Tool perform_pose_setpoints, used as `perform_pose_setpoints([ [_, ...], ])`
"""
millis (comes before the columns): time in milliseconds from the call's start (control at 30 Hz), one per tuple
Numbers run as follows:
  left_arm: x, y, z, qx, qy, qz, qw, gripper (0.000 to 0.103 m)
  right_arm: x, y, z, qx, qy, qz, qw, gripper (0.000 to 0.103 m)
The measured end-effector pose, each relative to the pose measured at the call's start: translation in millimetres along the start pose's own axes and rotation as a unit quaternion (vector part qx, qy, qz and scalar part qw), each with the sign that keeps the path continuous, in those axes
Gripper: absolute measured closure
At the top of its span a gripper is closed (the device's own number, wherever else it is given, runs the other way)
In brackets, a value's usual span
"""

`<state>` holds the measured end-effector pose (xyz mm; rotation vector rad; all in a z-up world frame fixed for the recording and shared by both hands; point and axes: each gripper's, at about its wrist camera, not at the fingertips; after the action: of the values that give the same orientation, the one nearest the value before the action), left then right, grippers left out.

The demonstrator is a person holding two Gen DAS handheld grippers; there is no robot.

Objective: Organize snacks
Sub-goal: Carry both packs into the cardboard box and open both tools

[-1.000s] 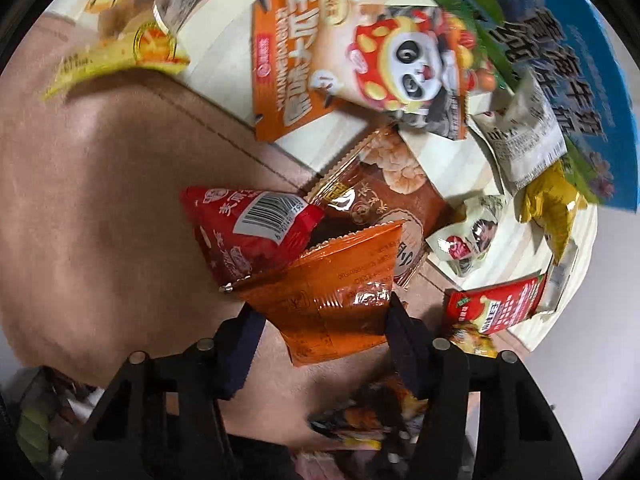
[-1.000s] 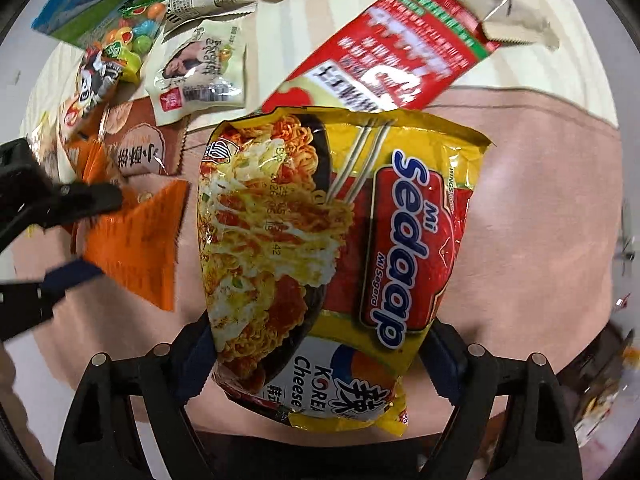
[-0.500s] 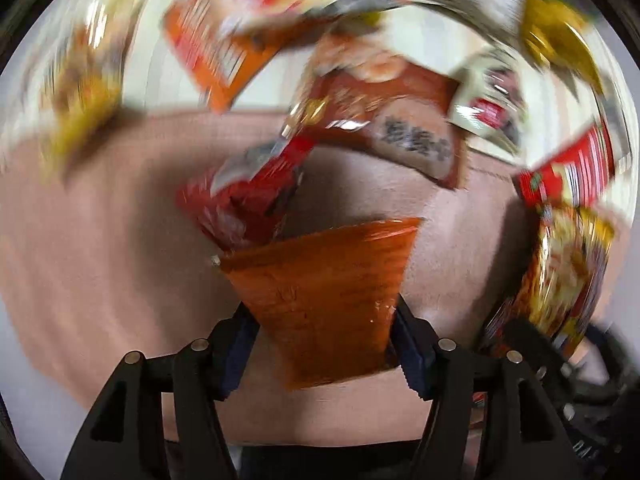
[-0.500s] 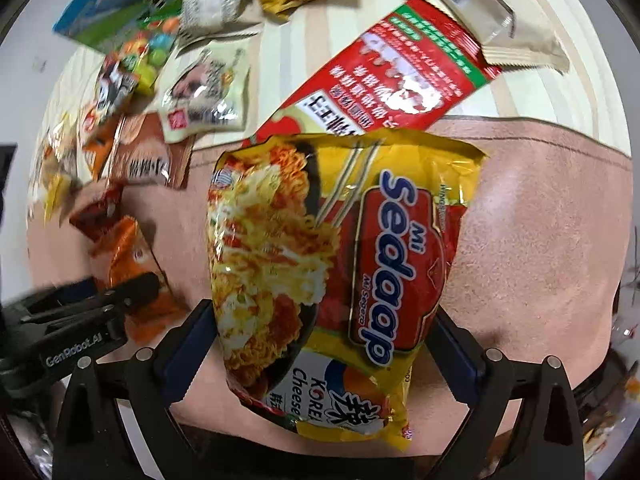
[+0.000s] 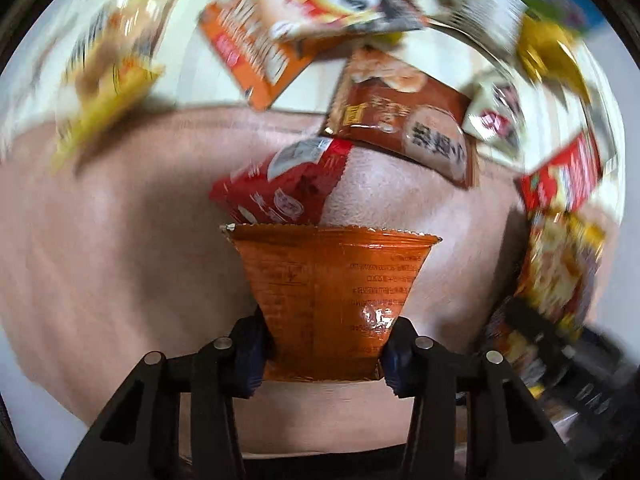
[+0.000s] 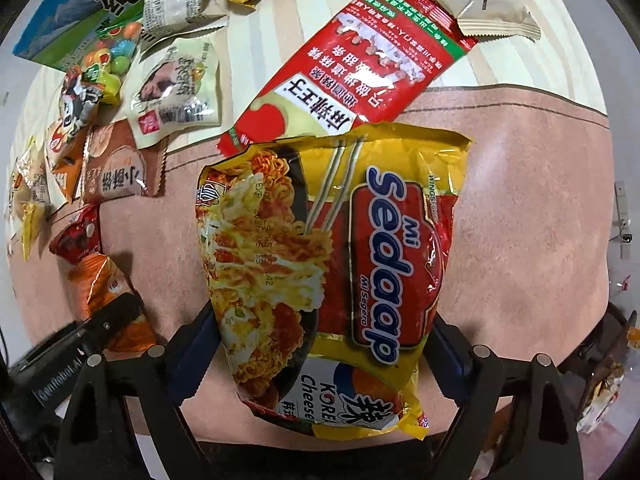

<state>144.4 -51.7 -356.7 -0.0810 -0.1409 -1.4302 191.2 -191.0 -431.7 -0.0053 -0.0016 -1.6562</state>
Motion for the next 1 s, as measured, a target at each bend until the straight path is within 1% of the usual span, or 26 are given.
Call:
perform_pose_setpoints([
  [67,11.1,1.3,7.6,0.011,0.010,-0.034,0.9993,0.061,-1.9,-8.1,9.5,0.007,-0.002,0.006,1.000,0.010],
  [133,19.4,-3.5,15.2,0.015,0.015,-0.054,0.9983,0.061,-6.3,-14.0,12.0,0.010,0.011,0.004,1.000,0.010],
  [167,23.0,3.2,19.8,0.016,0.010,-0.059,0.9981,0.061,-5.5,-14.0,16.5,0.011,0.022,0.002,1.000,0.010],
  [200,27.0,6.2,26.0,0.016,0.004,-0.061,0.9980,0.061,2.1,-23.2,29.4,0.014,0.033,0.001,0.999,0.010],
  [267,28.5,13.6,44.7,0.024,-0.013,-0.066,0.9974,0.061,7.2,-13.1,46.4,0.029,0.055,0.002,0.998,0.010],
  [300,30.8,21.4,55.3,0.031,-0.020,-0.067,0.9970,0.061,8.3,-8.5,58.7,0.040,0.068,0.005,0.997,0.010],
  [400,42.8,48.0,93.6,0.063,-0.043,-0.072,0.9945,0.061,20.2,-13.6,95.0,0.073,0.111,0.010,0.991,0.010],
  [467,41.7,71.7,122.6,0.088,-0.057,-0.070,0.9920,0.061,28.1,-5.6,125.9,0.097,0.136,0.019,0.986,0.010],
  [500,41.1,88.9,142.2,0.106,-0.069,-0.067,0.9896,0.061,33.1,-4.0,133.9,0.103,0.146,0.023,0.984,0.010],
  [533,20.2,100.9,164.2,0.118,-0.076,-0.064,0.9880,0.061,37.4,1.0,145.7,0.112,0.157,0.027,0.981,0.010],
  [567,20.4,114.3,173.8,0.130,-0.080,-0.062,0.9864,0.061,40.7,7.5,156.9,0.122,0.166,0.031,0.978,0.010],
  [633,19.7,159.9,193.9,0.159,-0.080,-0.061,0.9821,0.061,44.1,21.4,177.1,0.144,0.169,0.044,0.974,0.010],
  [667,21.7,178.1,204.0,0.168,-0.077,-0.062,0.9808,0.061,45.0,32.2,186.2,0.157,0.171,0.049,0.971,0.010],
  [700,21.8,203.0,216.4,0.176,-0.071,-0.067,0.9795,0.061,43.7,37.9,193.2,0.165,0.169,0.053,0.970,0.010],
  [733,21.1,217.3,223.9,0.180,-0.069,-0.065,0.9790,0.061,42.5,45.8,197.5,0.174,0.165,0.056,0.969,0.010],
  [767,17.4,232.7,228.6,0.183,-0.068,-0.060,0.9790,0.061,40.5,48.9,198.7,0.177,0.161,0.061,0.969,0.010],
  [800,14.4,255.1,232.5,0.176,-0.069,-0.057,0.9803,0.061,36.2,56.8,197.3,0.180,0.153,0.069,0.969,0.010],
  [867,10.0,288.9,224.8,0.159,-0.076,-0.046,0.9833,0.061,29.1,66.6,185.5,0.173,0.140,0.077,0.972,0.010],
  [900,9.3,307.5,216.3,0.147,-0.077,-0.045,0.9852,0.061,24.3,66.3,179.5,0.167,0.133,0.080,0.974,0.010],
  [967,7.5,342.9,195.2,0.120,-0.073,-0.045,0.9891,0.061,17.3,66.4,159.8,0.144,0.118,0.086,0.979,0.010],
  [1000,9.4,353.3,188.2,0.111,-0.072,-0.046,0.9902,0.061,11.4,69.2,155.6,0.126,0.110,0.086,0.982,0.010],
])
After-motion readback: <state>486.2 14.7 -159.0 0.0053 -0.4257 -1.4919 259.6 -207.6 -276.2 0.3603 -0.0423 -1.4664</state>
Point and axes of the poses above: each gripper's, at about its wrist camera, not at the fingertips, and z roughly against the way its jaws point, x to its right, y to its top, and after that the axes turned 4 degrees about -y, right-handed
